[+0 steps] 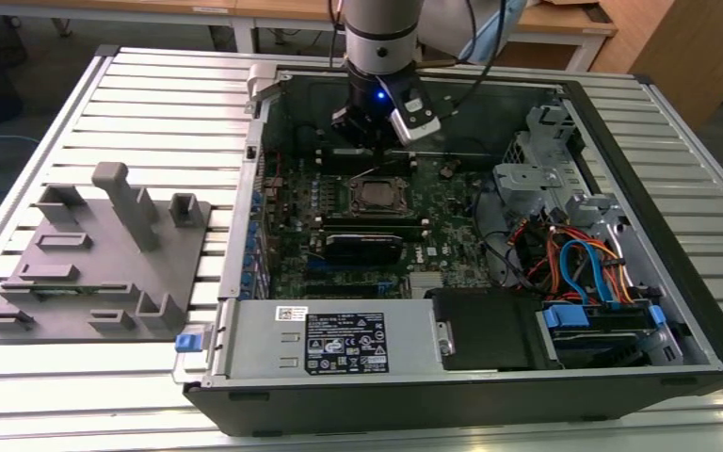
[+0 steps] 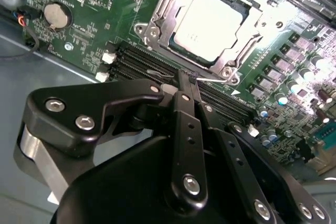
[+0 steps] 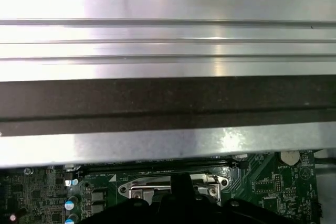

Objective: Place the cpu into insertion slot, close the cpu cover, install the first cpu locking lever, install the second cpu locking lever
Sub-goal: 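Install the first cpu locking lever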

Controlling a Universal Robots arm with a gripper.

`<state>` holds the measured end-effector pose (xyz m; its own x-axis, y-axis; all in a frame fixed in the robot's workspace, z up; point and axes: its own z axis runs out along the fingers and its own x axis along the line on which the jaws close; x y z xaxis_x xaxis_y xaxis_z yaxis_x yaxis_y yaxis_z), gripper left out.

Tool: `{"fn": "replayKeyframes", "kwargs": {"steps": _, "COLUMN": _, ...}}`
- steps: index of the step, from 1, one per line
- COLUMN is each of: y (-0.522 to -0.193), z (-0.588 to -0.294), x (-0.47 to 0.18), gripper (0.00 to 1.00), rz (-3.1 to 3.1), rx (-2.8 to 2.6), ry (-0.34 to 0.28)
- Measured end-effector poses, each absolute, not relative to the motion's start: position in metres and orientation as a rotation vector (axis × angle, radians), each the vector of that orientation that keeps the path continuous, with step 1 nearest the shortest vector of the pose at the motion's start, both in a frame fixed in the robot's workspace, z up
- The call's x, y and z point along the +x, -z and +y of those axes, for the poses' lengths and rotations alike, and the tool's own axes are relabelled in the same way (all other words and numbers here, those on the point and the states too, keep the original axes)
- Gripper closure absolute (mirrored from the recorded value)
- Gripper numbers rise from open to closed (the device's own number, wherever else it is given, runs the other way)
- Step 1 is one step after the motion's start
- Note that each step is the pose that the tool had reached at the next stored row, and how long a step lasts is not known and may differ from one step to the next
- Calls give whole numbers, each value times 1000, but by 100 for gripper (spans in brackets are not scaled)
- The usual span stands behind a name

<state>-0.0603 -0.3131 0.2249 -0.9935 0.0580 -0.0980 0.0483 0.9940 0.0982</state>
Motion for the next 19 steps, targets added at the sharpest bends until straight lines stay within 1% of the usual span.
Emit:
{"fn": "replayKeyframes", "kwargs": {"steps": 13, "y": -225, "z": -311, "x": -58, "gripper": 89, "rz": 3037, "rx": 10, "ry": -149}}
{"fn": "replayKeyframes", "kwargs": {"steps": 17, "y": -224, "z": -309, "x": -56, "gripper": 89, "rz": 3038, "rx": 10, "ry": -137}}
{"fn": "replayKeyframes", "kwargs": {"steps": 19, "y": -224, "z": -307, "x": -56, "gripper": 89, "rz": 3039, "rx": 9, "ry": -120}}
